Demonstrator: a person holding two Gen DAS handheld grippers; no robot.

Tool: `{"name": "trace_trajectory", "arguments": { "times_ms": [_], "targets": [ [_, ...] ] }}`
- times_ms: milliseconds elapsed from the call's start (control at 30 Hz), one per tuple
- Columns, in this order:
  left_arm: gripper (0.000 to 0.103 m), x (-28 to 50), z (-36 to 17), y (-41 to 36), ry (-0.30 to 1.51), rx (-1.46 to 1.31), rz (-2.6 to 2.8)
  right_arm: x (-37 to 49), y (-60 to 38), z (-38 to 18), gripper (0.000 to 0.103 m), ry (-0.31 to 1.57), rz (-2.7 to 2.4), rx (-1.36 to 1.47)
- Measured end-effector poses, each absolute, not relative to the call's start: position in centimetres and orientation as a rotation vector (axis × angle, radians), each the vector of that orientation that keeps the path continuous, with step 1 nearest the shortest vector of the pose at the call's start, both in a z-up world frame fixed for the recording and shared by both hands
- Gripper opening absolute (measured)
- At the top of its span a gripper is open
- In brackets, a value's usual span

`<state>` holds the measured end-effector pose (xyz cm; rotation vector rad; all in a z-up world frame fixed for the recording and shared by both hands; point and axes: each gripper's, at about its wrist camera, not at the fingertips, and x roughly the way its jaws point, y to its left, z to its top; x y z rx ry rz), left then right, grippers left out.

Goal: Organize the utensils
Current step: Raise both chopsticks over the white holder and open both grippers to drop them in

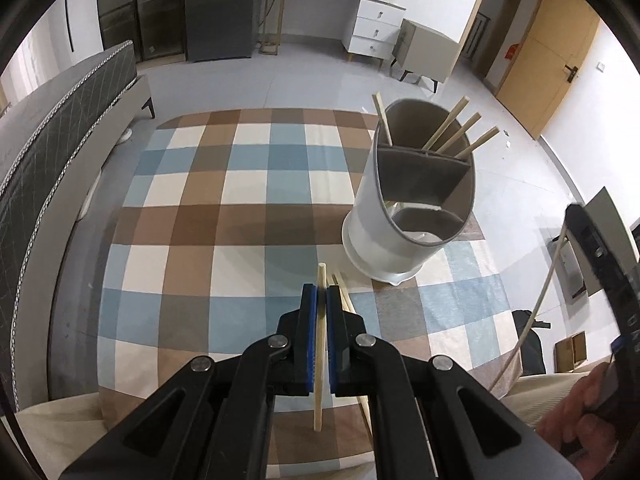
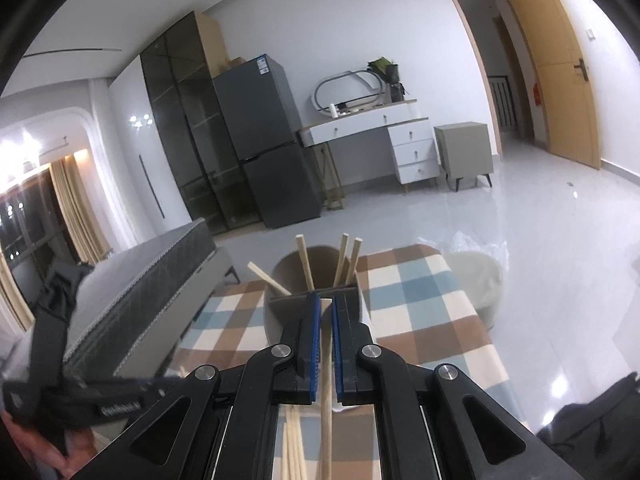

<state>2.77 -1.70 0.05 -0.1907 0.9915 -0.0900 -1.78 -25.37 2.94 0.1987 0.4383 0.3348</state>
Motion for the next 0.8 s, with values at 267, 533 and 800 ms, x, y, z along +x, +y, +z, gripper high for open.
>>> {"name": "trace_trajectory", "arguments": {
  "times_ms": [267,533,800],
  "targets": [
    [0.000,2.4,1.8,-1.0,0.961,-0.208,-0.122,-1.9,-25.2,2.4,0.005,0.454,0.316,0.198],
    [0.000,2.5,3.7,-1.1,0.930,-0.199,-0.160,-1.2,-24.6,2.3,0.005,0.463,0.298,0.198],
    [0.000,3.1,6.6,-0.7,0.886,-0.236,-0.230,-0.1,-24.5,4.3,0.005,0.412,0.287,0.210]
  ]
}}
